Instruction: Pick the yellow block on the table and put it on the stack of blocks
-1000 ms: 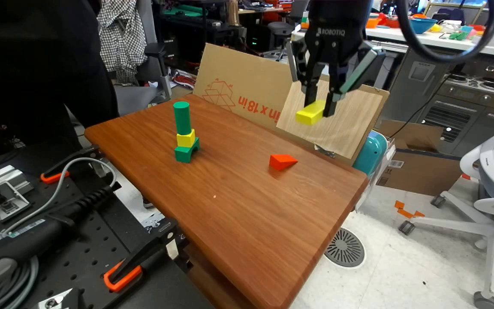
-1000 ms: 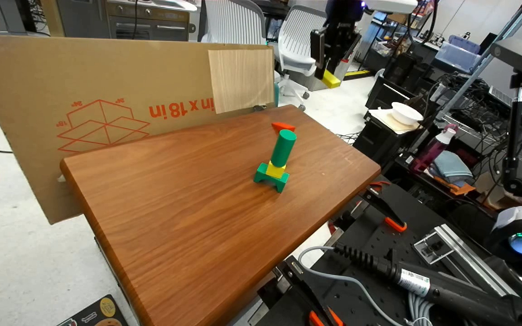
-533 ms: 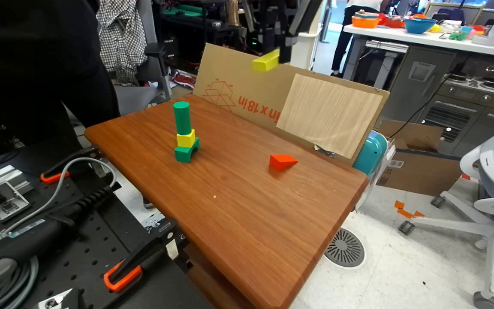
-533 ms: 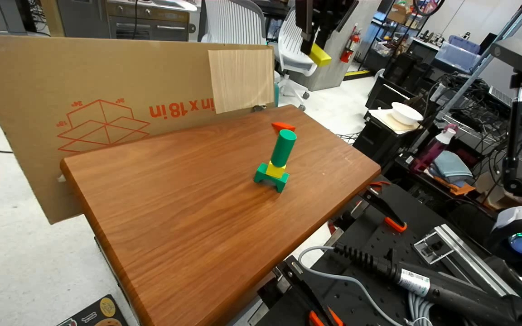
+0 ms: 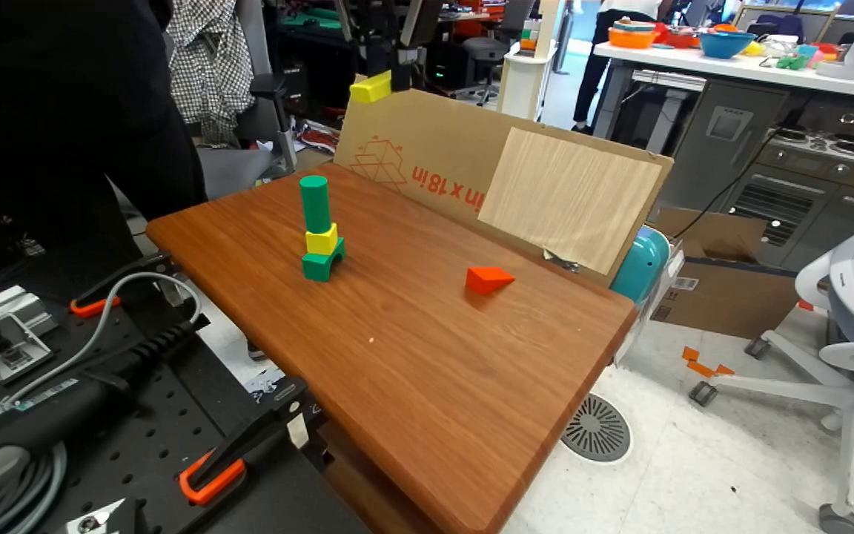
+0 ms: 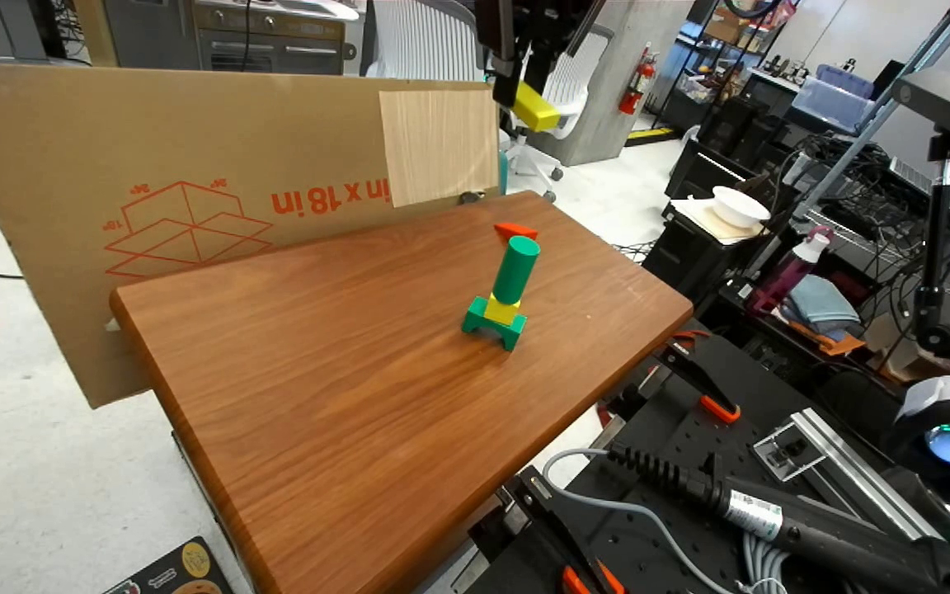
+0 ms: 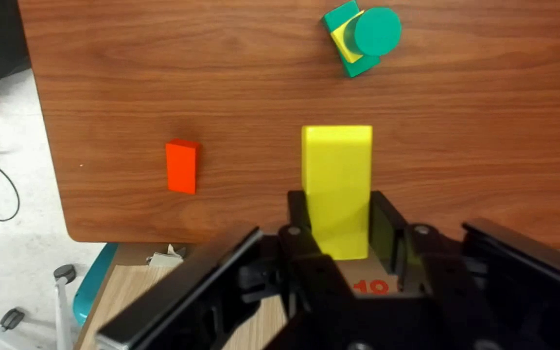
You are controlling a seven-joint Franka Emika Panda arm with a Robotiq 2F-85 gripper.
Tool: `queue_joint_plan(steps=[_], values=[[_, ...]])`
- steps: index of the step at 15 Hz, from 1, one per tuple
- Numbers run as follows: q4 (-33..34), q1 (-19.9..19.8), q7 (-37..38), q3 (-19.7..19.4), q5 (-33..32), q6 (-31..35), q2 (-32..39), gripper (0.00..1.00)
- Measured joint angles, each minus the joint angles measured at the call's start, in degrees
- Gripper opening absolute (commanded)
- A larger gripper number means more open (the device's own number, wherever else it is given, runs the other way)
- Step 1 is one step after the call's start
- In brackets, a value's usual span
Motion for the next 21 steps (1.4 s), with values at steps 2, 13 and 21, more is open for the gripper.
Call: queue_joint_plan(steps=[2, 13, 21], values=[[-1.5, 0.0, -0.5, 0.7, 1.0, 0.0, -0.2, 0.09], [-8.1, -0.2, -2.8, 2.4, 4.0, 0.2, -0.2, 0.09], [-9.8, -0.2, -2.9, 2.3, 4.0, 0.3, 0.5, 0.09]])
